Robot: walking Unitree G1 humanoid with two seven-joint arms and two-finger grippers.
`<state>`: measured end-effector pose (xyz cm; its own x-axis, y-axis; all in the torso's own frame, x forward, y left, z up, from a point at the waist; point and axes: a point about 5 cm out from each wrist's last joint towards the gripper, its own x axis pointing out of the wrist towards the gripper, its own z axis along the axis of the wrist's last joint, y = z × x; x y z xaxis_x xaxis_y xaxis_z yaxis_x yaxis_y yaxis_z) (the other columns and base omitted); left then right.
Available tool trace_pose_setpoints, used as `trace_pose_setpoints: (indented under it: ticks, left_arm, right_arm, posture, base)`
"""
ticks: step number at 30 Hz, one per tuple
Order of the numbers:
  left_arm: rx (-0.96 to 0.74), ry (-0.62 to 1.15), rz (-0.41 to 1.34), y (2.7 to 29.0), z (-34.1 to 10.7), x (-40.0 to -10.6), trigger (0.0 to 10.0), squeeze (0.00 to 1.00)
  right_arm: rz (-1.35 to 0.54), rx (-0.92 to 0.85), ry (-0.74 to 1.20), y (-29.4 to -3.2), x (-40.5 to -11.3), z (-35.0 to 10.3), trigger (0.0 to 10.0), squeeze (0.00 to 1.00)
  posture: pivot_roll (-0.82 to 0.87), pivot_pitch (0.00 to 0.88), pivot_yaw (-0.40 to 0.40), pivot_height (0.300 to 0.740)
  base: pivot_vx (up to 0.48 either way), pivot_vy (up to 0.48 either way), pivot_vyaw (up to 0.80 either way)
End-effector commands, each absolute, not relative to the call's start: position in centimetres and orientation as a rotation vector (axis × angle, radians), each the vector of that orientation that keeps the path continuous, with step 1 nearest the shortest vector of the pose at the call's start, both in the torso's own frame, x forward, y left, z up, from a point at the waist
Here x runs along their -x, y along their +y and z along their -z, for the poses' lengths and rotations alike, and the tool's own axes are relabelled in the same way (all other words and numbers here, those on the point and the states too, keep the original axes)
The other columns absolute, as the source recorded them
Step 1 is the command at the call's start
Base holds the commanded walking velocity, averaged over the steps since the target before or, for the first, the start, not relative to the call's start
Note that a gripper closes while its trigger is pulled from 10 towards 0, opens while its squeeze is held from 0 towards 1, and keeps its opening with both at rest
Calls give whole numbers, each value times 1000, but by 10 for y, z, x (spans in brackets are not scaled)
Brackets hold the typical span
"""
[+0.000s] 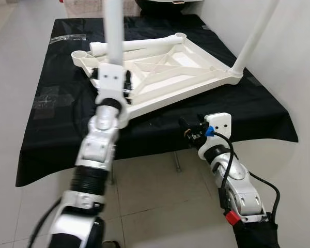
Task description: Building children table
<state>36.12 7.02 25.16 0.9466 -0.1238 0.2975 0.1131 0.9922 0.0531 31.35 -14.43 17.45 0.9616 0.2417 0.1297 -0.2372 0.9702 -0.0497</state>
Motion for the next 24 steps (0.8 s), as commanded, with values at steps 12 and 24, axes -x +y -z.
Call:
trace_pose_setpoints:
  ticks: [12, 24]
  left_arm:
    - [6, -403, 301, -5, -274, -344, 0, 0]
    - [39, -324, 434, -38, -252, -343, 10000, 0]
  right_arm:
    - [-189, 46, -118, -156, -314, -171, 10000, 0]
    - [-100, 76, -108, -166, -313, -171, 10000, 0]
  posture:
    - [13, 160, -42, 740]
    - [-4, 168, -32, 740]
  base:
    - [0, 0, 0]
    - [0, 0, 0]
